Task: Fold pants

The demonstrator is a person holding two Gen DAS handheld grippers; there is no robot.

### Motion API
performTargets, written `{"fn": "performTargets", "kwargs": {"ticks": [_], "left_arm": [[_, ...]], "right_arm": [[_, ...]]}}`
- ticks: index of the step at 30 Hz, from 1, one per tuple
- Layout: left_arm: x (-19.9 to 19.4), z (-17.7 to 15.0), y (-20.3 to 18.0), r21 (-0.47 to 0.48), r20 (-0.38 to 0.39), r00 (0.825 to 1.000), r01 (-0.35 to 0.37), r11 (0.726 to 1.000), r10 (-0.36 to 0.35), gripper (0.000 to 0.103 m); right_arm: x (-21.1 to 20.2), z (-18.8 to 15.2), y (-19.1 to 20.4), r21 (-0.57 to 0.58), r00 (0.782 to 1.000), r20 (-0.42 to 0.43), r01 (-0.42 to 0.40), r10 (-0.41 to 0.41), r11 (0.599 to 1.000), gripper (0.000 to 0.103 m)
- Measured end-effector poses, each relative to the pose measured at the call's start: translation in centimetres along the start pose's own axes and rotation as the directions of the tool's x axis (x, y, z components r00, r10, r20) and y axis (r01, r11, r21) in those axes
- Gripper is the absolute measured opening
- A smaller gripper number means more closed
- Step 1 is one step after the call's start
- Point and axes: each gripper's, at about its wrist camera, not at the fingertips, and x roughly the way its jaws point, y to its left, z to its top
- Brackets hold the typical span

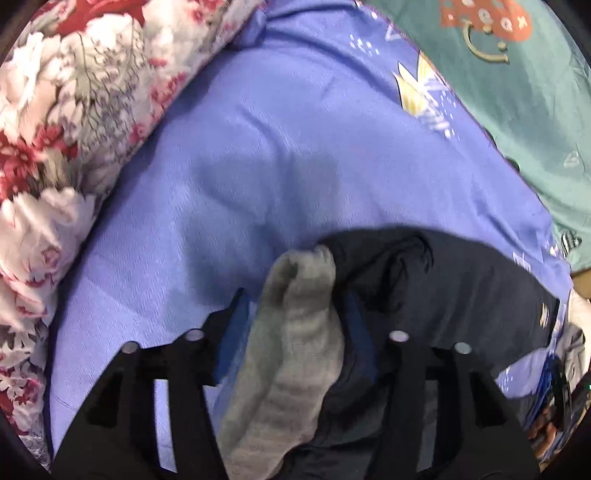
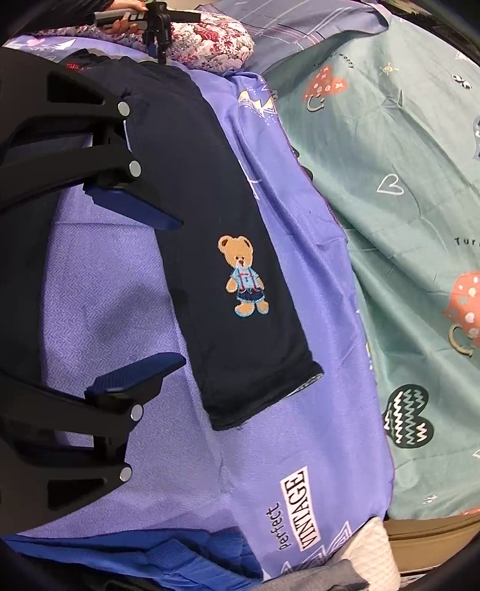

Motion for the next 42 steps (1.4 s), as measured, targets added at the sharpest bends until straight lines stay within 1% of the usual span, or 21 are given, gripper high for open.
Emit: {"fn": "performTargets", "kwargs": {"ticks": [3,4,7,11,13,15,17,18,19,20,23,26,29,31,32,33,34,36,37,39,42], "left_arm": [[0.6,0.5,-0.2,-0.016,-0.010,1.000,-0.013,1.000,0.012,0.053],[0.8,0.5,-0.6,0.001,-0.010,0.999,-0.040,0.999,0.040,0.029],[0.3,0.5,-1.9,0.068,0.048,0.991,-0.132,0.989,0.129,0.012],[-1.5,1.3,-3.1,0.094,0.144,0.970,-0.212,0.973,0.198,0.011],[-0.3,2.3,-2.3,0.068,0.104,0.973,-0.214,0.974,0.206,0.011],[1.8,2.7,-2.0,0.046,0.054,0.972,-0.232,0.972,0.229,0.014],[2.3,2.8,-3.0,0.061,0.075,0.959,-0.278,0.959,0.273,0.021],[2.1,2.9,-3.4,0.062,0.079,0.951,-0.305,0.950,0.300,0.027],[1.7,2.8,-3.6,0.059,0.080,0.941,-0.333,0.941,0.328,0.047],[1.3,2.9,-3.7,0.060,0.091,0.930,-0.362,0.930,0.356,0.059],[-2.0,2.5,-4.7,0.073,0.197,0.908,-0.390,0.918,0.370,0.069],[-4.6,1.0,-5.5,0.113,0.229,0.936,-0.297,0.948,0.266,0.073],[-4.1,-0.9,-7.5,0.213,0.182,0.968,-0.208,0.955,0.170,0.073],[-2.7,-2.0,-8.2,0.253,0.152,0.972,-0.211,0.944,0.177,0.074],[-1.8,-2.5,-8.7,0.261,0.142,0.971,-0.227,0.938,0.195,0.074],[-0.6,-2.6,-8.4,0.255,0.119,0.967,-0.247,0.935,0.223,0.074],[0.6,-2.6,-7.7,0.237,0.097,0.961,-0.276,0.932,0.260,0.074],[2.2,-2.2,-5.4,0.196,0.061,0.943,-0.334,0.922,0.328,0.082],[2.4,-2.0,-4.2,0.154,0.050,0.949,-0.317,0.936,0.313,0.092],[1.7,-1.8,-3.4,0.106,0.030,0.961,-0.275,0.955,0.273,0.090],[-1.4,-2.2,-5.0,0.164,0.113,0.964,-0.257,0.953,0.240,0.087]], "right_arm": [[0.2,-0.1,0.3,-0.013,1.000,-0.005,-0.007,0.007,1.000,0.070],[0.3,-0.1,0.4,-0.016,1.000,-0.008,-0.006,0.006,1.000,0.070],[0.6,-0.1,0.2,-0.012,1.000,-0.014,-0.002,0.002,1.000,0.070],[1.1,0.1,-0.3,-0.004,1.000,-0.024,0.002,-0.003,1.000,0.070],[2.3,0.0,-0.6,-0.017,0.997,-0.071,0.029,-0.030,0.999,0.070],[3.5,-0.1,-0.9,-0.018,0.993,-0.109,0.048,-0.050,0.999,0.070],[4.4,-0.3,-1.6,-0.006,0.987,-0.134,0.093,-0.093,0.996,0.070],[4.3,-0.4,-1.7,0.000,0.988,-0.127,0.086,-0.086,0.996,0.070],[4.1,-0.3,-1.8,0.010,0.987,-0.137,0.082,-0.080,0.997,0.070],[3.9,-0.3,-1.8,0.014,0.988,-0.136,0.074,-0.071,0.997,0.070],[2.8,0.0,-1.4,-0.003,0.994,-0.104,0.047,-0.047,0.999,0.070],[2.6,0.4,-0.5,-0.026,0.997,-0.077,0.017,-0.019,1.000,0.070],[3.8,1.7,0.7,-0.069,0.997,-0.077,0.007,-0.013,0.998,0.069],[5.4,3.0,1.0,-0.056,0.993,-0.110,-0.050,0.044,0.997,0.057],[6.1,3.3,1.1,-0.059,0.991,-0.130,-0.050,0.042,0.997,0.047],[6.9,3.6,0.9,-0.056,0.987,-0.159,-0.036,0.027,0.998,0.046],[7.9,3.8,0.1,-0.044,0.980,-0.196,0.008,-0.016,0.999,0.045],[8.2,4.5,-2.0,-0.039,0.978,-0.174,0.106,-0.112,0.994,0.034],[8.0,4.8,-3.0,-0.030,0.972,-0.158,0.172,-0.175,0.985,0.032],[6.9,5.4,-4.7,0.017,0.940,-0.121,0.323,-0.318,0.946,0.033],[6.0,5.2,-2.1,-0.027,0.983,-0.130,0.124,-0.126,0.992,0.034]]}}
